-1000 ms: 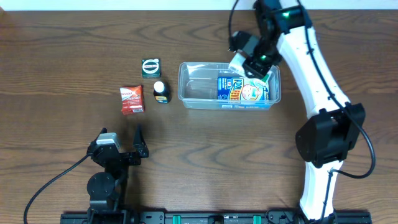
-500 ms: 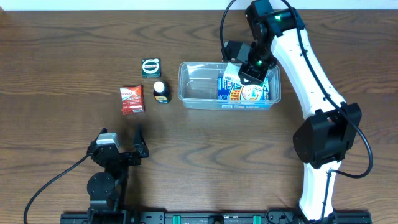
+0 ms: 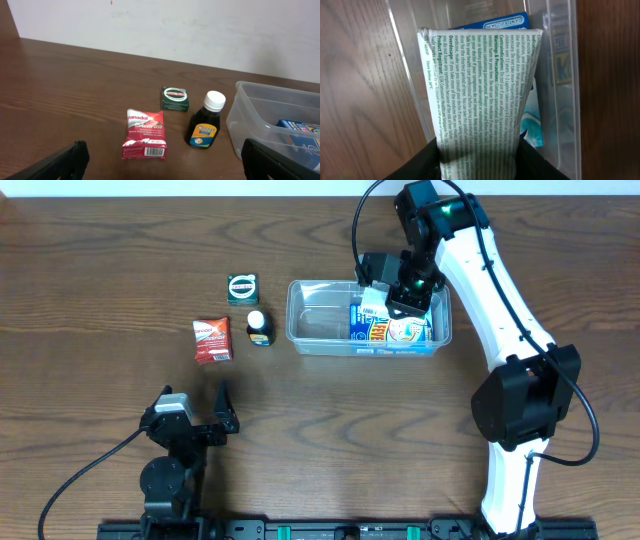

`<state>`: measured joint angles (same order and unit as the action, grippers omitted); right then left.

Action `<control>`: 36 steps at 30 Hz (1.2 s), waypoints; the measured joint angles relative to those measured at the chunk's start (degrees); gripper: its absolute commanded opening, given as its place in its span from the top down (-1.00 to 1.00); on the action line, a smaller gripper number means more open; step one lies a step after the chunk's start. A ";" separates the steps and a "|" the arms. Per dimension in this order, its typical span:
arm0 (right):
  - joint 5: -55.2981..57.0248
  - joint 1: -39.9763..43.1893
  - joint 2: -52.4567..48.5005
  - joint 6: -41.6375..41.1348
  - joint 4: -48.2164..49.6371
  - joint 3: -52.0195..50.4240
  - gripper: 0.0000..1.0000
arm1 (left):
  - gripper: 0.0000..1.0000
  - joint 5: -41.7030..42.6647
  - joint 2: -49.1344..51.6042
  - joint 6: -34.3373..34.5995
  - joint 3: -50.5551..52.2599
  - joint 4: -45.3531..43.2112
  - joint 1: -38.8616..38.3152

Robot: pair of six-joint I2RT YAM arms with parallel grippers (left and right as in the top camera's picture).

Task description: Pack container

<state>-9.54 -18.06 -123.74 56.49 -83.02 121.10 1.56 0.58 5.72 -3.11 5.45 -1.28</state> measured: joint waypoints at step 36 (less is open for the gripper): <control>-3.69 3.67 1.84 -6.91 2.32 13.35 -0.98 | -0.96 0.00 0.00 0.00 0.00 0.00 0.00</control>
<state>-13.23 -14.39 -121.91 49.58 -80.71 134.45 1.56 0.58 5.72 -3.11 5.45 -1.28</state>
